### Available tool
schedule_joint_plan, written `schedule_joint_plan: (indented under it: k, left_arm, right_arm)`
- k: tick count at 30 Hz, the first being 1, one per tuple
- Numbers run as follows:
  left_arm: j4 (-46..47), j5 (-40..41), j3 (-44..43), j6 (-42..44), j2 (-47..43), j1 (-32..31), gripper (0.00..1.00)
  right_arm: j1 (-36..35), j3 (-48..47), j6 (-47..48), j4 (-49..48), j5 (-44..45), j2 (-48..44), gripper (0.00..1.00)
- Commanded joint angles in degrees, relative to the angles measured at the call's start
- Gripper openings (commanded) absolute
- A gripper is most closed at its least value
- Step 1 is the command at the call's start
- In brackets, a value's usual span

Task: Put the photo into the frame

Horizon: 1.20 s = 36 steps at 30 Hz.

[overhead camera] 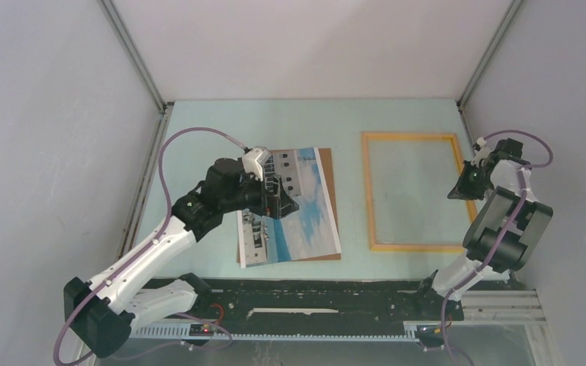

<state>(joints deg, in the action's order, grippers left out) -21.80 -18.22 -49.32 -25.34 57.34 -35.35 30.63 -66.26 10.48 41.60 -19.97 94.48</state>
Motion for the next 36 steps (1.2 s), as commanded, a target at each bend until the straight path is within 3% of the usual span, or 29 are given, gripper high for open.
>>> schedule_joint_plan:
  k: [1,13,36]
  left_arm:
    - [0.4,0.3,-1.8,1.8,1.0,-0.9,1.00]
    - [0.9,-0.3,-1.5,1.4,1.5,0.7,1.00]
    - [1.9,-1.4,-0.4,0.9,0.9,1.5,1.00]
  right_arm:
    - [1.0,-3.2,2.5,0.5,2.3,1.9,0.00]
    - [0.4,-3.7,-0.8,-2.4,8.3,3.4,0.01]
    - [2.1,-5.7,0.0,-1.7,10.9,3.8,0.00]
